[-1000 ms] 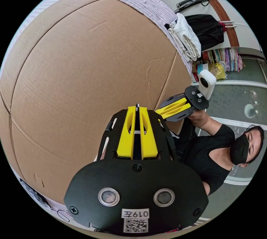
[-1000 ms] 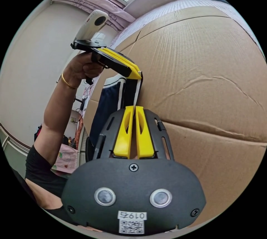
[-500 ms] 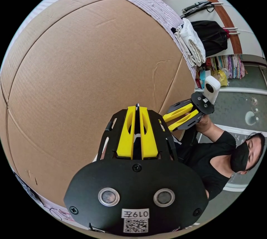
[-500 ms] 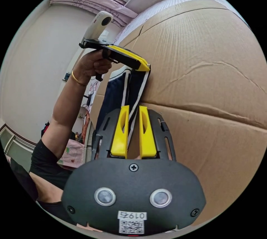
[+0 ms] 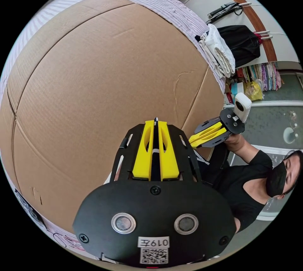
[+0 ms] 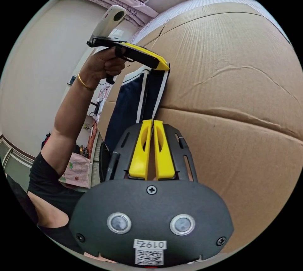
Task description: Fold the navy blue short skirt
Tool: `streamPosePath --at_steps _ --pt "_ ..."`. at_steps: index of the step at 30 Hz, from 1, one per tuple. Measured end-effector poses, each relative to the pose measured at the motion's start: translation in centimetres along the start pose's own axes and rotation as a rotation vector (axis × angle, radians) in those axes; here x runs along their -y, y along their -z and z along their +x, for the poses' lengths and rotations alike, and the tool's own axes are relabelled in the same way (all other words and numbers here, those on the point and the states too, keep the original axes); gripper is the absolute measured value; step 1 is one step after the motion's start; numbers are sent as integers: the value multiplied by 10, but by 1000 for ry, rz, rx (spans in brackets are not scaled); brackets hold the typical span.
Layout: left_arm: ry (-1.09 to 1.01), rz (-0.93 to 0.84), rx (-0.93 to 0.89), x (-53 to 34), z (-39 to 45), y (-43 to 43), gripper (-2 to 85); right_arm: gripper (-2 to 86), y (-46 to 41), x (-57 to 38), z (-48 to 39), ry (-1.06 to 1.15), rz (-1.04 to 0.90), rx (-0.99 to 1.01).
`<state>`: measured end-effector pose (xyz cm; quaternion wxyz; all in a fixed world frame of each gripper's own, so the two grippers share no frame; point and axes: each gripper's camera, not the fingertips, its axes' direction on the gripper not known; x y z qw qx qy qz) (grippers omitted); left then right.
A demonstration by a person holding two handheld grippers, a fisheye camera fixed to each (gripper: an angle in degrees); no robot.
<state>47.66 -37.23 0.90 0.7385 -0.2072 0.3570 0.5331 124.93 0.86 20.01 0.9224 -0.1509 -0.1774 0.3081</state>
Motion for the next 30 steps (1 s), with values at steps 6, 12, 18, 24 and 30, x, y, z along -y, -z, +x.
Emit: streamPosePath --at_steps 6,12,18,24,30 --pt "19 20 -37 -16 -8 0 9 37 0 -15 -10 19 -34 62" --pt "33 44 -61 -34 -14 6 10 36 -10 -29 -24 41 -63 29" --pt "34 26 -34 -45 -14 8 9 2 -13 -40 -40 91 -72 8" --pt "74 4 -20 -57 -21 5 9 -4 -19 -42 -45 92 -81 -14" --pt "74 101 -58 -76 -21 16 9 21 -20 -48 -52 87 -85 9"
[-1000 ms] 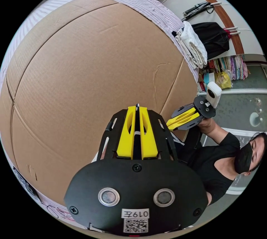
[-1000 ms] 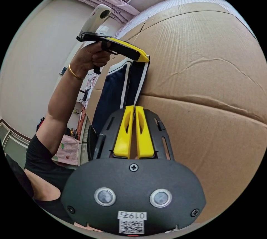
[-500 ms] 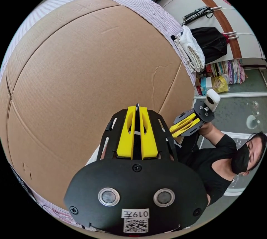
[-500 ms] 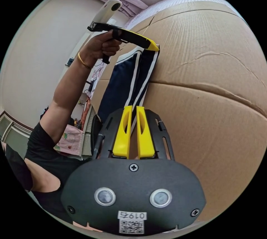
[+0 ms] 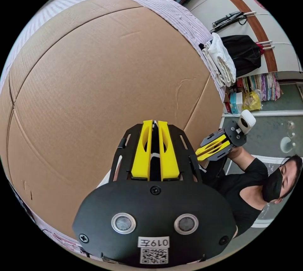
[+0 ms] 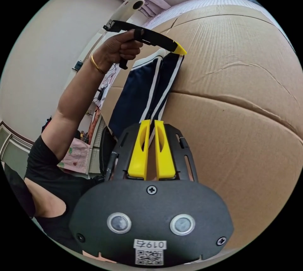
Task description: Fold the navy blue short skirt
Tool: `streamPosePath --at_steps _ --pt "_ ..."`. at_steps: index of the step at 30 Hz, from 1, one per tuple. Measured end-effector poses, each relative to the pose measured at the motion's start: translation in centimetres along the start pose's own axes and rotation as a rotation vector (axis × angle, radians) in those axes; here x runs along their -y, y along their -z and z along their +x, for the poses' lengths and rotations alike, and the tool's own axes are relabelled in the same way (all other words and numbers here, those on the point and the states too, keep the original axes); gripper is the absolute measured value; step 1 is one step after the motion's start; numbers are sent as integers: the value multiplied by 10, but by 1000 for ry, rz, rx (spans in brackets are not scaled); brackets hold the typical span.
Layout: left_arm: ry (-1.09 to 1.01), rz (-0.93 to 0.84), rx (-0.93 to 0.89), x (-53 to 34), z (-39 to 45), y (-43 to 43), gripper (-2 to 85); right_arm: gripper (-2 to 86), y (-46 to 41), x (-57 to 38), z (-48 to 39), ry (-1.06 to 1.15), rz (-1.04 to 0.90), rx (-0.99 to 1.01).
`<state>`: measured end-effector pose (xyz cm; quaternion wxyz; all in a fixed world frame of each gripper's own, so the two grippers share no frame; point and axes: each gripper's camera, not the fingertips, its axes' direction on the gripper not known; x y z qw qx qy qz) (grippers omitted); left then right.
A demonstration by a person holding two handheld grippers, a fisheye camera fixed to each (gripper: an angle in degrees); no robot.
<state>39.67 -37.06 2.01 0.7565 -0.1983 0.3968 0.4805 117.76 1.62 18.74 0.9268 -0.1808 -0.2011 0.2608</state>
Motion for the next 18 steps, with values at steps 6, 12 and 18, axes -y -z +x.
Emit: streamPosePath --at_steps 6,12,18 --pt "23 -22 7 -19 0 11 12 52 -9 -10 -10 12 -49 24" --pt "22 -65 96 -27 6 6 11 19 -25 -12 -22 40 -70 20" --pt "16 -40 129 -36 13 6 10 5 -35 -12 -31 50 -99 -22"
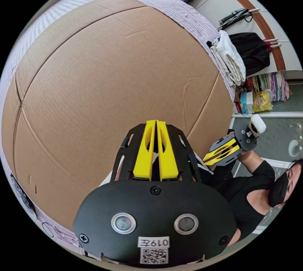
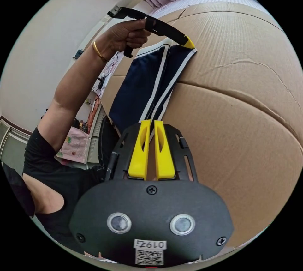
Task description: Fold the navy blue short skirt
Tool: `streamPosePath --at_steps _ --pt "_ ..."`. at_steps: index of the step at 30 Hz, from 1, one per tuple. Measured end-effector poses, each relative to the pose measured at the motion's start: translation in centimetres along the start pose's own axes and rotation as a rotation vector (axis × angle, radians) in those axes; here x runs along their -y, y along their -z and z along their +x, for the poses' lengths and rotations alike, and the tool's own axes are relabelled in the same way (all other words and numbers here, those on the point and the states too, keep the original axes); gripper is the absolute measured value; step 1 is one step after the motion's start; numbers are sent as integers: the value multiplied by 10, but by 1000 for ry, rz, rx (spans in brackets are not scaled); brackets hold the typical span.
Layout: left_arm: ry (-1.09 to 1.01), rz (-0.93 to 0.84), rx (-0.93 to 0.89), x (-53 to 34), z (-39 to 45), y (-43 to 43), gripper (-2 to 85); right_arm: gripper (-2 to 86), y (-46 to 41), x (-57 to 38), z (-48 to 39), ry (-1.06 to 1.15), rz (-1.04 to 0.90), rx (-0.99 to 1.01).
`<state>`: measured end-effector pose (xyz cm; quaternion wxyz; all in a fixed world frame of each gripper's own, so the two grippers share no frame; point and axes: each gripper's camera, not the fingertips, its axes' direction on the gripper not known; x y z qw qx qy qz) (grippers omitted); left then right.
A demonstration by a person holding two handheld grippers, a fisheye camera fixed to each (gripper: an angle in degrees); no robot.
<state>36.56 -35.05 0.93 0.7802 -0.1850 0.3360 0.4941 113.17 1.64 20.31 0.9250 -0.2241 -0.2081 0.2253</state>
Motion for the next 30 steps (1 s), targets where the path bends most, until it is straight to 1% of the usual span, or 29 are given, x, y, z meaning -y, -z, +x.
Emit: streamPosePath --at_steps 1,4,6,8,10,11,12,14,17,19,21,23,28,30 --pt "2 11 -1 -2 0 2 10 8 -1 0 -1 1 0 5" --pt "37 135 -5 -19 -1 23 11 14 6 -4 -3 -4 20 14" --pt "58 311 -77 -43 0 51 14 18 22 -11 -9 4 56 -12" --pt "5 402 -169 -64 10 66 17 35 41 -23 -22 44 94 13" --pt "-98 370 -226 -80 30 68 20 58 42 -31 -32 89 97 69" --pt "-169 286 -193 -86 47 63 24 69 35 -34 -39 107 75 87" --pt "-191 210 -90 -92 60 57 30 71 30 -36 -43 115 68 85" --pt "-195 117 13 -95 72 49 42 74 9 -41 -61 136 71 41" --pt "-156 123 -24 -95 76 56 56 72 -13 -44 -75 131 73 -10" --pt "-64 121 -5 -89 73 62 58 67 -20 -44 -79 128 77 -25" --pt "121 22 -23 -79 61 55 53 65 -27 -42 -80 129 65 -37" --pt "184 -10 -36 -75 62 52 43 63 -32 -39 -80 133 53 -30" --pt "284 7 -53 -60 77 59 26 64 -41 -33 -83 143 9 -34" --pt "307 -21 -15 -46 89 60 28 70 -44 -32 -84 147 -4 -35"
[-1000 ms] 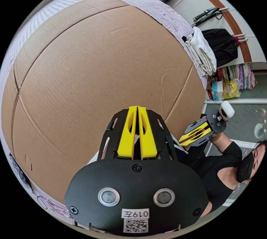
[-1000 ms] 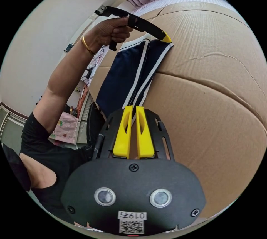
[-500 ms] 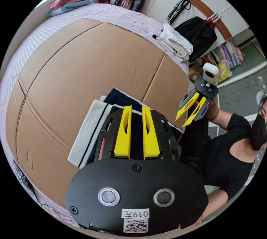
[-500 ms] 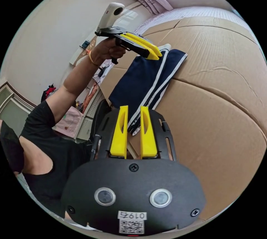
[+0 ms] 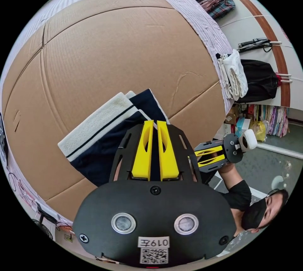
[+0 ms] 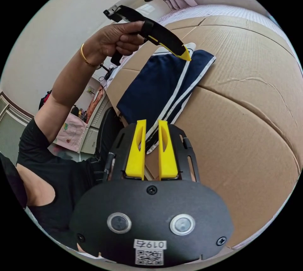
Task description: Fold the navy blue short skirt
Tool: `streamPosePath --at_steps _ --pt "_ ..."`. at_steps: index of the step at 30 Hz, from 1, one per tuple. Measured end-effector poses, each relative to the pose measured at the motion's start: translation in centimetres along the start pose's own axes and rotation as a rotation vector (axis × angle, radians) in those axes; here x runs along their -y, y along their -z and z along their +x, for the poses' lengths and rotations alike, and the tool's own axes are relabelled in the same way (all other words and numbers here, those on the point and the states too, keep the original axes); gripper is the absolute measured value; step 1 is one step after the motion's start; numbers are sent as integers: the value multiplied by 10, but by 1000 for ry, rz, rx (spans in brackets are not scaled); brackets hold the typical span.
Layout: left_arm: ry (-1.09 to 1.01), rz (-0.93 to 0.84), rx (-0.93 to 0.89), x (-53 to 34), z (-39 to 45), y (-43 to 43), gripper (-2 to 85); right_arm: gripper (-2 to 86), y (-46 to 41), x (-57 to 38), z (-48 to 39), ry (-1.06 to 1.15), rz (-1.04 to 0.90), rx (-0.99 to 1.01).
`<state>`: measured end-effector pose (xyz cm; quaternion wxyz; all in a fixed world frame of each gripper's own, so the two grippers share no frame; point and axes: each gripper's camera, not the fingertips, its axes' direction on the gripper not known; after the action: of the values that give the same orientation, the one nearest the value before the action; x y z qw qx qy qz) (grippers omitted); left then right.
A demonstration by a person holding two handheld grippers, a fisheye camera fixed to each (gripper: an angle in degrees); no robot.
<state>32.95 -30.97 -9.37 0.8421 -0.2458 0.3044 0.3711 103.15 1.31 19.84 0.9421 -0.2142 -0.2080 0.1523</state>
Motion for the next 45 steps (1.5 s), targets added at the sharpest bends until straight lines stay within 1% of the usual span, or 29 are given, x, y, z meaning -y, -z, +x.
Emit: streamPosePath --at_steps 6,10,15,21,27,35,45 --pt "23 -59 155 17 41 6 29 75 -9 -5 -6 12 -9 -25" --pt "36 -71 201 20 61 14 32 75 -15 -5 -10 20 -6 -24" --pt "82 -89 232 31 78 16 60 79 -27 -1 -13 23 -27 -37" --pt "153 -97 197 43 85 13 88 80 -38 -1 -10 21 -38 -45" --pt "169 -113 247 52 101 12 59 64 -43 -1 -5 13 -45 -54" --pt "150 -120 216 63 119 22 45 65 -45 1 9 7 -42 -24" --pt "157 -134 229 74 129 17 35 71 -46 2 23 -3 -50 -3"
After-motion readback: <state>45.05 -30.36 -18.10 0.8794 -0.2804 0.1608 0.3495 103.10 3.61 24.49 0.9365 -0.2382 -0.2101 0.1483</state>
